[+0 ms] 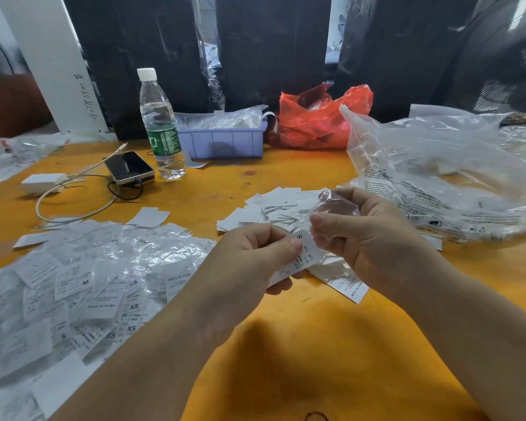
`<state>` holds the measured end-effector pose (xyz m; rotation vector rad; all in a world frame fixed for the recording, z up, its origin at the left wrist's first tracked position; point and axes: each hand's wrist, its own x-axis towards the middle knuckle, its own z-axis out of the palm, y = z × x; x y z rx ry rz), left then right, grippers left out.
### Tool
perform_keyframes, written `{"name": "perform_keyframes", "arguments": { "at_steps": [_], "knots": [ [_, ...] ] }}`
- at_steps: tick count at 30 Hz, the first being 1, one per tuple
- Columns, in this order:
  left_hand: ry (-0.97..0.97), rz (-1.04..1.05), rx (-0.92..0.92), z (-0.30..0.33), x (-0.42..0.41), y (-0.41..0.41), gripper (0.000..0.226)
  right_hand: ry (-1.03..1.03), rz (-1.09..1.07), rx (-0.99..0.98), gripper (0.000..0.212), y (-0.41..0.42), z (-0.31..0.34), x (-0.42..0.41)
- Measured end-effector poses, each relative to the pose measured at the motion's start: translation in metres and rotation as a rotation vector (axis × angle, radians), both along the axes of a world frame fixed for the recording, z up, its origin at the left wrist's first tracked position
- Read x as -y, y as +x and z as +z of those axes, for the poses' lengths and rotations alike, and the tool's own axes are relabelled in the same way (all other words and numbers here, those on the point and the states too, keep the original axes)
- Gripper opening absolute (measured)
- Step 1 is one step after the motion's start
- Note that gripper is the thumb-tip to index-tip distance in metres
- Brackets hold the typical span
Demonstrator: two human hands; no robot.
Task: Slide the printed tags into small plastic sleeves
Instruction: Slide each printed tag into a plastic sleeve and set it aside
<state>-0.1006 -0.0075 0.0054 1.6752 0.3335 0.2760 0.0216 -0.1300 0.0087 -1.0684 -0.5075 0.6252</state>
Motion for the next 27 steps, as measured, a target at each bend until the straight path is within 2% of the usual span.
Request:
{"name": "perform_keyframes", "arguments": {
  "at_steps": [15,27],
  "knots": [
    [-0.049,-0.016,-0.037,0.0056,-0.0007,-0.0019,0.019,-0.078,0.106,0.054,0.047,-0.0001,0.0051,0.0039],
    [-0.058,-0.018,-0.051,0.0060,-0.0012,-0.0016,0.020,-0.104,0.062,0.114,0.046,0.0001,0.0061,0.0040]
  ]
}}
